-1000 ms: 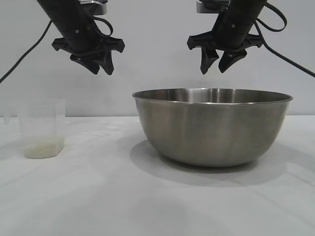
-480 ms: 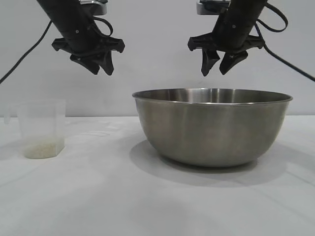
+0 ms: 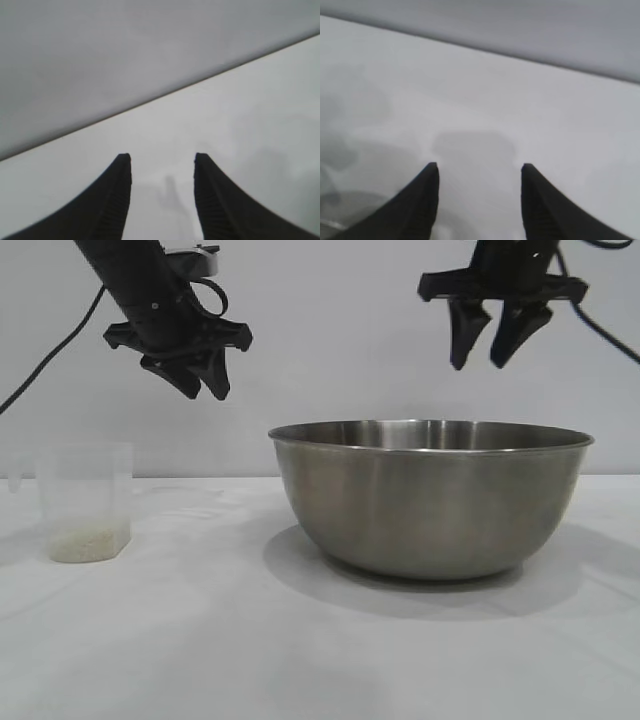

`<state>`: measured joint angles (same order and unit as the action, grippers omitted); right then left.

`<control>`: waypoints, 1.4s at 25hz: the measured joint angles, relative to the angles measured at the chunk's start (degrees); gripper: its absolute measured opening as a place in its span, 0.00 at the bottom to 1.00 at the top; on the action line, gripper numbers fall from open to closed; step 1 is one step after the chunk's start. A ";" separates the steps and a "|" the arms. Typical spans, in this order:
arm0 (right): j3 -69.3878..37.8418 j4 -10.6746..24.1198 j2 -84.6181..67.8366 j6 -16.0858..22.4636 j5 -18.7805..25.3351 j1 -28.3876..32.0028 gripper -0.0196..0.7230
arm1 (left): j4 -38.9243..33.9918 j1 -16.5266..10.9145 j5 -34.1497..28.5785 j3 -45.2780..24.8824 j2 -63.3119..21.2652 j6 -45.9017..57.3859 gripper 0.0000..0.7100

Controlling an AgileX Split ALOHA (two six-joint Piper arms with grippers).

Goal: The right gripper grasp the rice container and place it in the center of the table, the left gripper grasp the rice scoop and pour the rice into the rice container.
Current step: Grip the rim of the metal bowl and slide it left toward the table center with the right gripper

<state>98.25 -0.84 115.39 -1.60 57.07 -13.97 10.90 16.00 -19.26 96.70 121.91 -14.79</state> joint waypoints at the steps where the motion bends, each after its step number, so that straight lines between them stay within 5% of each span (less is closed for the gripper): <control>1: 0.00 -0.25 -0.43 0.00 1.93 0.00 0.52 | 0.00 0.00 -0.13 0.00 -0.31 0.14 0.35; 5: -0.12 -0.72 -2.46 0.00 8.13 0.00 0.52 | 0.00 0.00 -0.47 0.00 -1.35 1.06 0.35; 10: -6.98 -0.91 -7.04 0.00 9.47 0.08 0.52 | 0.00 0.00 -0.98 0.00 -2.01 1.20 0.35; 19: -19.27 -5.85 -8.58 -0.54 2.83 -0.17 0.52 | 0.00 0.00 -1.30 0.00 -2.45 1.20 0.35; 29: -19.96 -7.13 -4.35 -0.64 -0.19 -0.26 0.52 | 0.00 0.00 -1.30 0.00 -2.54 1.20 0.35; 35: -19.96 -6.95 -2.79 -0.64 -0.92 -1.83 0.09 | 0.00 0.00 -1.30 0.00 -2.54 1.20 0.35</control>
<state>78.28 -7.78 112.60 -2.25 56.15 -15.80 10.90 16.00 -20.57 96.70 119.37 -13.60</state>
